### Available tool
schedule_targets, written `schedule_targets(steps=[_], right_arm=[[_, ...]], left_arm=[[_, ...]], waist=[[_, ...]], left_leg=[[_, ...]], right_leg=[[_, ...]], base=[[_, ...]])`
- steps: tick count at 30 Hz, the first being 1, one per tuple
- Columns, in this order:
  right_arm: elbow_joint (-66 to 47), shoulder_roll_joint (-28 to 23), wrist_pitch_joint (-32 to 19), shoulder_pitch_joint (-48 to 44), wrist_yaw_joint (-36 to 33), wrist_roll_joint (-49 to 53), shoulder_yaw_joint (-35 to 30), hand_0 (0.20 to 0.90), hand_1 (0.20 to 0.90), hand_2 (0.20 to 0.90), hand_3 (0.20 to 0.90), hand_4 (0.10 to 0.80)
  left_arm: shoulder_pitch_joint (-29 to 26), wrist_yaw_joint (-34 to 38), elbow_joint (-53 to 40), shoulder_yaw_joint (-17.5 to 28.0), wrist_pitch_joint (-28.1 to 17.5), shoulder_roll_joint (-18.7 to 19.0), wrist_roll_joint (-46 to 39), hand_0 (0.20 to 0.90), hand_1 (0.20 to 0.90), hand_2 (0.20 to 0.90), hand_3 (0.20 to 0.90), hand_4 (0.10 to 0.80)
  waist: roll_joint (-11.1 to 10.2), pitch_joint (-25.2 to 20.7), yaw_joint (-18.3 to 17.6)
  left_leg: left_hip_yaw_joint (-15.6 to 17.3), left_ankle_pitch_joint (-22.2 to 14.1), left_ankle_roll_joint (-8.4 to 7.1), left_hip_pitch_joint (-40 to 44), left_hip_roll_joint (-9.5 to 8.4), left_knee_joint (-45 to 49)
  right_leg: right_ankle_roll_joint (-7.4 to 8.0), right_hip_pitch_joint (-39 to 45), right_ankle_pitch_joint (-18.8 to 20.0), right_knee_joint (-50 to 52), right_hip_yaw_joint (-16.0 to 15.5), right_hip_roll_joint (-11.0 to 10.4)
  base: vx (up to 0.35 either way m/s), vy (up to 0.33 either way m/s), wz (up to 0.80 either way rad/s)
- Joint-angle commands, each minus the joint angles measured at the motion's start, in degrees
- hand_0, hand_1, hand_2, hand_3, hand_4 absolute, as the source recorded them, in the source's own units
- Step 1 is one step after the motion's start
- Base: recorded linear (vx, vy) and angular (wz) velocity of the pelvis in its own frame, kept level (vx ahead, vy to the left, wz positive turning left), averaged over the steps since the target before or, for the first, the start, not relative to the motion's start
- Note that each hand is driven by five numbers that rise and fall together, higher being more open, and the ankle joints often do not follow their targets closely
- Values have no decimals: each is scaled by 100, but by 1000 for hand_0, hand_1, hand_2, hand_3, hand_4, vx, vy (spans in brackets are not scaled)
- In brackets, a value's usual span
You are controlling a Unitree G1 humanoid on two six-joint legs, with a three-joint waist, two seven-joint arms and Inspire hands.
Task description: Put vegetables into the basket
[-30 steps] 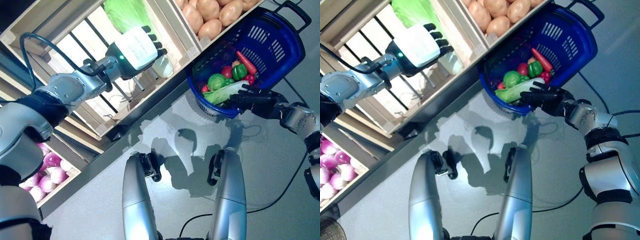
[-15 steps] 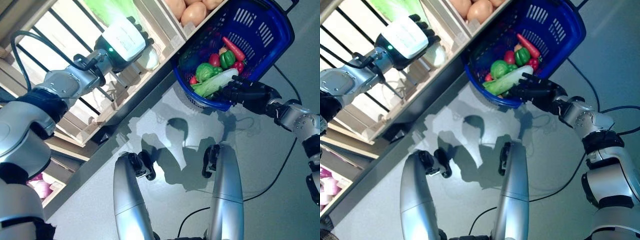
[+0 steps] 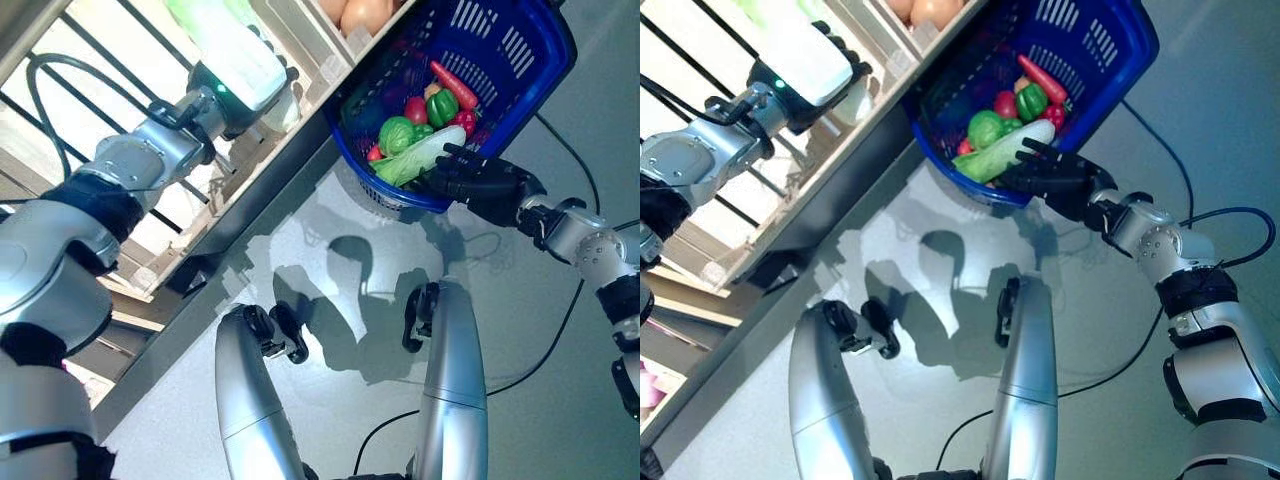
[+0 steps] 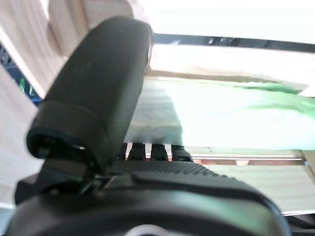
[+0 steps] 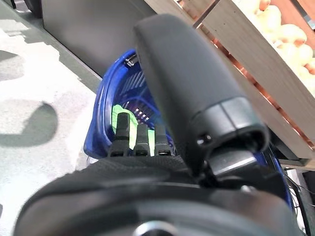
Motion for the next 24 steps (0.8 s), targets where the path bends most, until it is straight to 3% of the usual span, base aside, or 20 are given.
schedule_targets(steps=[1,9,16,19,24], right_arm=[[-199,267,-241,124,-252,353,-619,900,900,900,900,800],[-404,410,-261,174,-337,353,-673,900,900,900,900,800],[-490,540,-325,275,-274,253,-802,900,900,900,900,800],[-550,692,-432,332,-245,-95,-822,900,900,900,900,800],[-695,905,-812,393,-242,-774,-777,900,900,900,900,800]], left_arm=[[-320,-410,437,87,221,263,-434,300,300,300,300,400],[-131,-324,421,419,163,311,-557,300,300,300,300,400],[-11,283,456,756,167,397,-1159,300,300,300,300,400],[322,975,500,1502,-156,332,-2226,300,300,300,300,400],[943,1663,285,2686,-1059,222,-2808,300,300,300,300,400]], waist=[[-252,-6,-98],[-228,-6,-101],[-234,-9,-59],[-233,-55,-17],[-215,-138,52]], left_leg=[[-702,210,-611,-241,97,-559],[-628,237,-590,61,111,-682],[-621,262,-595,287,136,-754],[-569,323,-592,463,98,-894],[-432,388,-571,808,44,-1156]], right_leg=[[117,-11,865,-704,147,-627],[116,288,915,-831,88,-673],[126,537,922,-918,34,-691],[118,712,928,-1031,3,-670],[73,1047,896,-1230,-95,-618]], base=[[0,0,0],[5,8,0],[0,0,0],[-5,-10,1],[-26,-15,5]])
